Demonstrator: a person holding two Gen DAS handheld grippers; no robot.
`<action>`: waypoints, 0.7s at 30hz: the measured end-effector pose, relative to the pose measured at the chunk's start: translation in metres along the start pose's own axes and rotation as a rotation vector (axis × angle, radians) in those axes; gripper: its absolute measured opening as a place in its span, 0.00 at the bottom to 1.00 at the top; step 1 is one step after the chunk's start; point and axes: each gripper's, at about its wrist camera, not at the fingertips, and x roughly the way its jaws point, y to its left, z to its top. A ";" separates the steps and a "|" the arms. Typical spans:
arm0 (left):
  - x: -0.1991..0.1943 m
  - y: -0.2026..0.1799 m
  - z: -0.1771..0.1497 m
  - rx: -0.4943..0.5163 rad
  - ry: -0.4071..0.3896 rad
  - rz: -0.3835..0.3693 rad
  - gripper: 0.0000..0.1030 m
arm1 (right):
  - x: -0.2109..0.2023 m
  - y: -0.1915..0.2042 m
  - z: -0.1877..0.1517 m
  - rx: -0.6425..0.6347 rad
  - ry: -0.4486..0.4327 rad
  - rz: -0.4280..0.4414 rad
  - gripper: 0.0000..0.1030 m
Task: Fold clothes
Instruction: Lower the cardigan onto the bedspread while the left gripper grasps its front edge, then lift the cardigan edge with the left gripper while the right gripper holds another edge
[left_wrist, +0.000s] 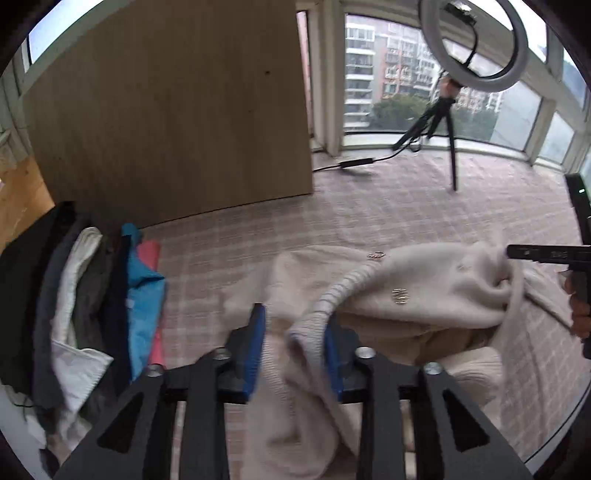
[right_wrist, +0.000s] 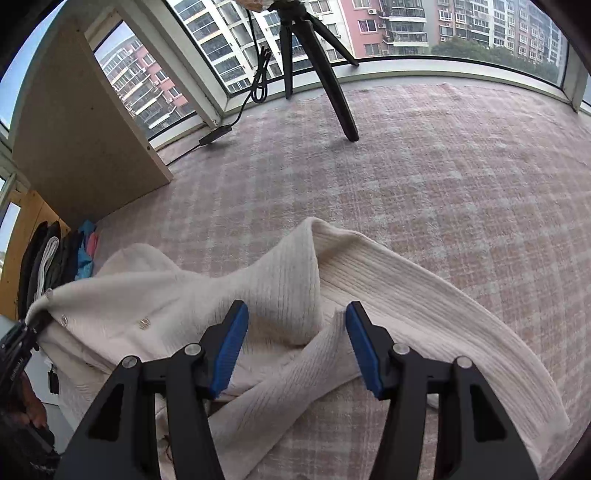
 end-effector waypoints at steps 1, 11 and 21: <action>0.000 0.003 -0.003 0.013 0.007 0.063 0.50 | 0.005 0.005 0.003 -0.023 0.011 -0.005 0.53; -0.032 -0.123 -0.069 0.259 -0.026 -0.327 0.63 | 0.019 0.018 0.006 -0.167 0.073 0.030 0.53; 0.008 -0.145 -0.062 0.256 0.028 -0.305 0.08 | 0.029 0.009 0.002 -0.166 0.108 0.015 0.54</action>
